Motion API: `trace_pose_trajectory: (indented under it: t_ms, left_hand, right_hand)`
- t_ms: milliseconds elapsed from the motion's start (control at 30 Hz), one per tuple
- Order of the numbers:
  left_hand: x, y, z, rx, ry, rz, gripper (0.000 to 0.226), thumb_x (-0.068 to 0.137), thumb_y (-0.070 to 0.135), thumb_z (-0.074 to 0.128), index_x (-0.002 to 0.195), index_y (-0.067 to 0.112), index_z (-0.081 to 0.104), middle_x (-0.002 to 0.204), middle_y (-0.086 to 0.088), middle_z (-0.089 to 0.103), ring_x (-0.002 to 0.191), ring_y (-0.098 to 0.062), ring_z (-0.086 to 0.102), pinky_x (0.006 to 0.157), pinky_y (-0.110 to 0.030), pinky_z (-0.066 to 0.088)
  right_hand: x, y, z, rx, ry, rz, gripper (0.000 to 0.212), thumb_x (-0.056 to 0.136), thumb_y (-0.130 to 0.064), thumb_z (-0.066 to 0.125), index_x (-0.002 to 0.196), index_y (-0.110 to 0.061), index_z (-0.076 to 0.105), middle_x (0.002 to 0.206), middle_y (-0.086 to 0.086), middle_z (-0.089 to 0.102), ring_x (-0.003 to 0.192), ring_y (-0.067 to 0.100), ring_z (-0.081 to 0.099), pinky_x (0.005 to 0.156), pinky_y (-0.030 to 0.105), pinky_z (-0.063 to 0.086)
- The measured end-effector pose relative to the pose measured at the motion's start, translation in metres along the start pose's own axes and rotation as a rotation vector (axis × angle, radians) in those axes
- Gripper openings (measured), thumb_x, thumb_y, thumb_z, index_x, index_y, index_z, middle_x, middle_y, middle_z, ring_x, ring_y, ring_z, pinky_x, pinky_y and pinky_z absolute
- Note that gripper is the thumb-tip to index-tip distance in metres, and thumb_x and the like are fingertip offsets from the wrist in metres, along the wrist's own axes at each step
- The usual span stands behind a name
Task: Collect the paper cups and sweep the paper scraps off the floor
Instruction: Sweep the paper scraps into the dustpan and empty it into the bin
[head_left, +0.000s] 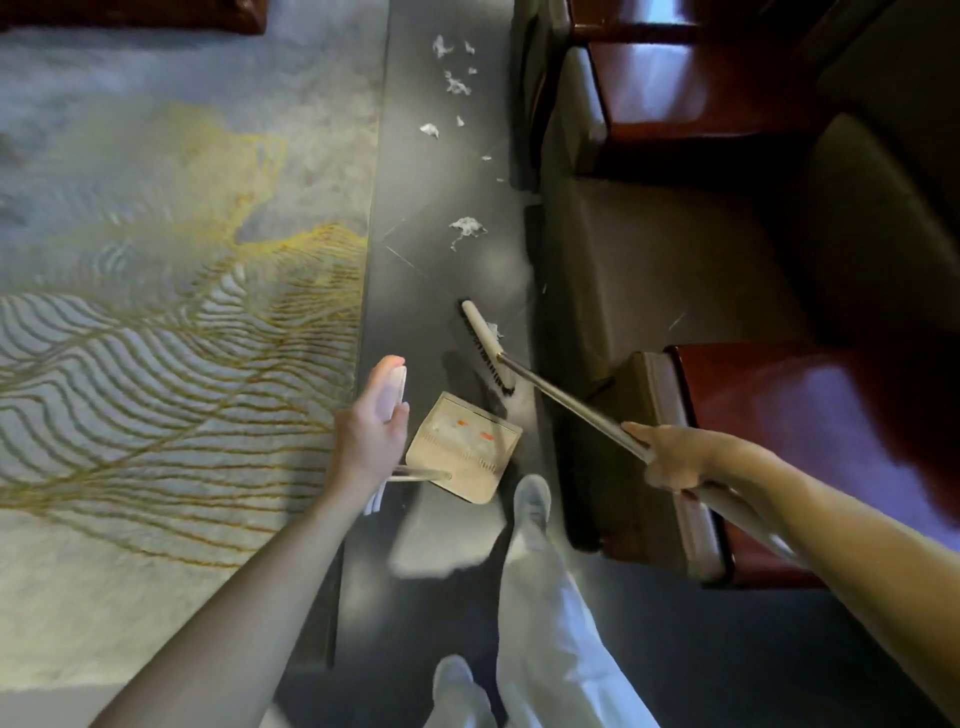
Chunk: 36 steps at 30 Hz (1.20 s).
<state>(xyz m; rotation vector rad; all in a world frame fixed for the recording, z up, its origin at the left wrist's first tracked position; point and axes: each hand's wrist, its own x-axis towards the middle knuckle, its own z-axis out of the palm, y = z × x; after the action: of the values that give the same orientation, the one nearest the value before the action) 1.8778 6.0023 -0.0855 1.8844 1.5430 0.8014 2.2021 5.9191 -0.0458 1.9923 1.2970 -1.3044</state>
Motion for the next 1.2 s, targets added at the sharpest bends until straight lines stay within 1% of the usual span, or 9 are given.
trace_pose_trajectory:
  t_ms: [100, 200, 400, 733, 833, 900, 1000, 1067, 1200]
  left_hand:
    - [0.06, 0.007, 0.022, -0.024, 0.021, -0.005, 0.049, 0.086, -0.003, 0.059, 0.133, 0.013, 0.053, 0.127, 0.004, 0.058, 0.117, -0.021, 0.054, 0.088, 0.003, 0.027]
    - [0.119, 0.016, 0.042, 0.023, 0.048, -0.023, 0.05, 0.086, 0.0, 0.06, 0.132, 0.016, 0.054, 0.125, 0.0, 0.062, 0.108, -0.024, 0.058, 0.085, -0.007, 0.033]
    - [0.227, 0.025, 0.073, 0.022, 0.044, -0.087, 0.051, 0.085, -0.003, 0.058, 0.133, 0.013, 0.053, 0.126, 0.009, 0.057, 0.111, -0.012, 0.05, 0.085, 0.003, 0.025]
    - [0.311, 0.017, 0.082, -0.001, 0.042, -0.104, 0.051, 0.083, -0.008, 0.058, 0.13, 0.01, 0.056, 0.123, 0.017, 0.05, 0.117, -0.005, 0.045, 0.089, 0.006, 0.023]
    - [0.32, 0.012, 0.078, 0.02, 0.003, -0.07, 0.052, 0.083, -0.007, 0.06, 0.132, 0.01, 0.055, 0.124, 0.016, 0.051, 0.117, -0.009, 0.046, 0.09, 0.005, 0.023]
    - [0.329, 0.007, 0.074, 0.014, -0.027, -0.057, 0.052, 0.084, -0.006, 0.06, 0.133, 0.012, 0.054, 0.124, 0.014, 0.052, 0.115, -0.012, 0.047, 0.09, 0.003, 0.024]
    - [0.349, -0.001, 0.067, 0.007, -0.068, -0.047, 0.053, 0.084, -0.004, 0.06, 0.133, 0.015, 0.054, 0.124, 0.008, 0.058, 0.113, -0.015, 0.049, 0.091, -0.006, 0.03]
    - [0.368, -0.006, 0.062, -0.004, -0.099, -0.041, 0.053, 0.085, -0.004, 0.06, 0.133, 0.016, 0.053, 0.122, 0.011, 0.057, 0.112, -0.012, 0.049, 0.089, 0.001, 0.028]
    - [0.414, -0.02, 0.052, -0.026, -0.176, 0.008, 0.053, 0.085, -0.004, 0.059, 0.133, 0.017, 0.054, 0.12, 0.017, 0.052, 0.11, -0.009, 0.049, 0.085, 0.007, 0.024]
  right_hand:
    - [0.056, 0.0, -0.062, -0.008, 0.061, 0.008, 0.087, 0.083, -0.005, 0.051, 0.152, -0.038, 0.008, 0.089, -0.002, 0.05, 0.064, 0.015, 0.063, 0.043, 0.02, 0.048]
    - [0.109, -0.001, -0.123, -0.051, 0.12, -0.019, 0.086, 0.079, -0.005, 0.053, 0.151, -0.035, 0.018, 0.099, -0.001, 0.056, 0.075, 0.015, 0.059, 0.046, 0.022, 0.043]
    - [0.19, -0.015, -0.222, -0.121, 0.098, -0.077, 0.06, 0.08, -0.014, 0.065, 0.135, -0.025, 0.044, 0.094, -0.004, 0.057, 0.078, 0.013, 0.057, 0.053, 0.022, 0.04]
    - [0.188, -0.038, -0.221, -0.127, -0.233, -0.088, 0.082, 0.086, -0.012, 0.053, 0.151, -0.04, 0.011, 0.093, -0.001, 0.053, 0.079, 0.015, 0.059, 0.058, 0.024, 0.048]
    - [0.173, -0.039, -0.239, -0.115, -0.28, -0.097, 0.082, 0.085, -0.011, 0.054, 0.149, -0.043, 0.013, 0.085, 0.001, 0.058, 0.061, 0.011, 0.059, 0.046, 0.019, 0.045]
    - [0.167, -0.043, -0.25, -0.089, -0.263, -0.096, 0.083, 0.085, -0.011, 0.053, 0.149, -0.045, 0.012, 0.09, 0.002, 0.06, 0.062, 0.011, 0.059, 0.048, 0.019, 0.048]
    - [0.166, -0.055, -0.263, -0.065, -0.18, -0.073, 0.083, 0.087, -0.014, 0.053, 0.149, -0.045, 0.007, 0.112, 0.001, 0.058, 0.086, 0.014, 0.063, 0.072, 0.025, 0.055]
    - [0.172, -0.07, -0.272, -0.039, -0.129, -0.048, 0.085, 0.089, -0.015, 0.054, 0.15, -0.045, 0.004, 0.123, 0.004, 0.054, 0.095, 0.018, 0.062, 0.077, 0.027, 0.055]
    - [0.194, -0.108, -0.287, -0.007, 0.022, 0.024, 0.082, 0.092, -0.009, 0.049, 0.152, -0.041, 0.002, 0.109, 0.003, 0.055, 0.083, 0.014, 0.063, 0.065, 0.022, 0.053]
